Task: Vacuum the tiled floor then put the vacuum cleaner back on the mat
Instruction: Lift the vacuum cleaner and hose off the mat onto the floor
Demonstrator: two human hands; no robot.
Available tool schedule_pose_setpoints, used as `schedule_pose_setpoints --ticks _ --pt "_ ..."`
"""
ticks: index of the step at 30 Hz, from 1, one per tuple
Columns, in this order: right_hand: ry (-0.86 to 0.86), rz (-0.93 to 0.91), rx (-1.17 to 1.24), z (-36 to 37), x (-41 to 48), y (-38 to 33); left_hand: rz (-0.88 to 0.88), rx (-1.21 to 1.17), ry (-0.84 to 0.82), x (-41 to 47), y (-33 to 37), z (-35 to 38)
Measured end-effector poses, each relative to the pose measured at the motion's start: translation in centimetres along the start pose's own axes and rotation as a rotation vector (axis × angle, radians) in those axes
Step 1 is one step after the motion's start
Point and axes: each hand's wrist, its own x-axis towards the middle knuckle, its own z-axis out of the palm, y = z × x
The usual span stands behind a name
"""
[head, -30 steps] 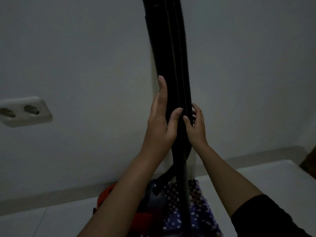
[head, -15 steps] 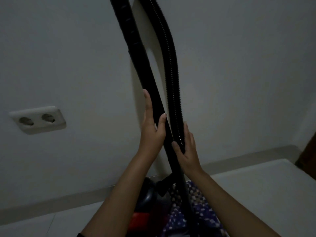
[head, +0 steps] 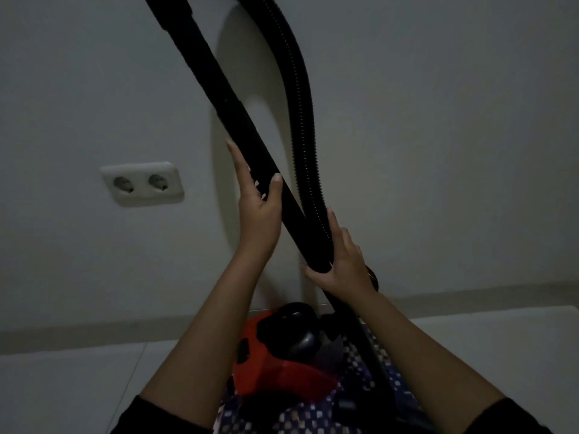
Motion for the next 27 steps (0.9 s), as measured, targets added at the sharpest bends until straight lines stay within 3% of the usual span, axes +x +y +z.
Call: schedule_pose_setpoints --ticks 10,22,27 --pt "-0.294 -0.078 0.102 2.0 0.3 0.0 -0.035 -0.026 0.045 -1.9 -3.7 -4.5" --pt "-0.384 -0.196 -0.286 1.4 0.2 3.8 -0.43 -0.117 0.228 -7.1 -11.1 -4.1" --pt "-0.394 -0.192 -0.432 1.8 -1.3 5.6 -0.481 -0.142 0.215 -8.9 -13.6 -2.9"
